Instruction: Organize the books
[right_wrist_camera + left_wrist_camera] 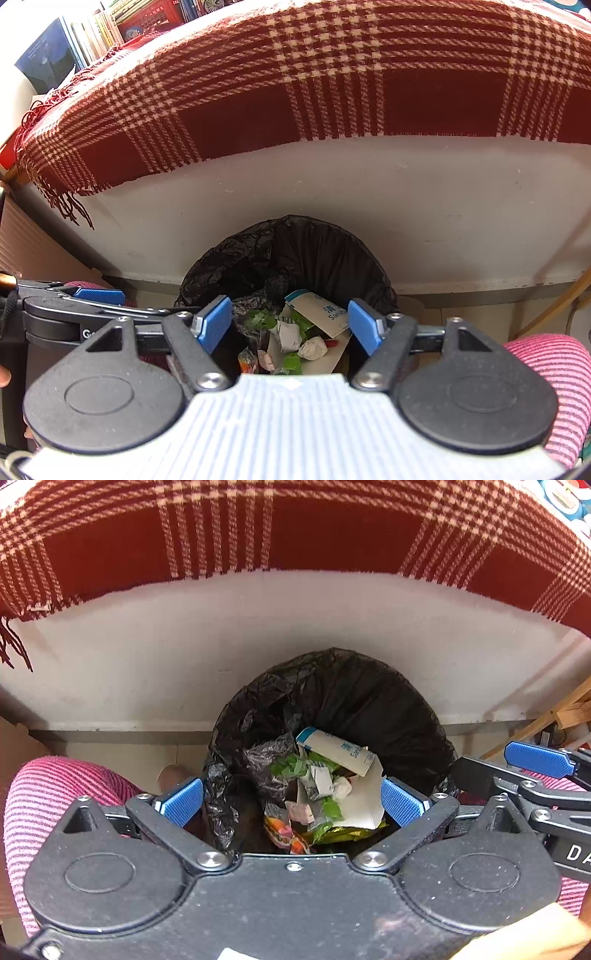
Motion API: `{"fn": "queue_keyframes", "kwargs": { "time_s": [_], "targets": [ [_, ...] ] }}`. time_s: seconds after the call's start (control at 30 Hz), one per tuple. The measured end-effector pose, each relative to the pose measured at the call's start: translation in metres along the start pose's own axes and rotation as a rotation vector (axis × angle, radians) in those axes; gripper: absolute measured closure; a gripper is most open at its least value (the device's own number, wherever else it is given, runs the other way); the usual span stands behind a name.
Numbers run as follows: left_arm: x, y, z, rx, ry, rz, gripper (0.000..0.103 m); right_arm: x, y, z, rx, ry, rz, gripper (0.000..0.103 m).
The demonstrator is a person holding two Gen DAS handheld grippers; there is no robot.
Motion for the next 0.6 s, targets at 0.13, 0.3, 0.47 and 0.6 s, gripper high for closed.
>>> {"fn": "queue_keyframes", "kwargs": {
  "time_s": [0.13,0.3,0.47,0.6],
  "targets": [
    [0.0028,-0.0038,-0.0001,-0.009,-0.006,0.016,0.001,0.0018,-0.0016,0.0007,0.002,0.001,0.006,0.023],
    [0.0044,-0.0053,-0.0009,-0.023,-0.017,0.018,0.002,0.0025,-0.0020,0.0006,0.001,-0.003,0.007,0.023],
    [0.0060,-0.0079,-0.0012,-0.025,-0.023,0.032,0.002,0.0032,-0.0020,-0.0005,0.003,-0.007,0.010,0.022],
    [0.0072,-0.0081,-0.0016,-0.025,-0.027,0.034,0.002,0.0036,-0.0021,-0.0002,0.004,-0.010,0.012,0.022]
  ]
}}
Point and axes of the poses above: each gripper's, at about its wrist camera, not at the fingertips, and y roughly against the way its jaws point, z to its left, x to its underside, the point moved 6 cm from there along -y, roughly the way its jaws point, and after that the axes turned 13 degrees about -x, right-handed, at the moved point
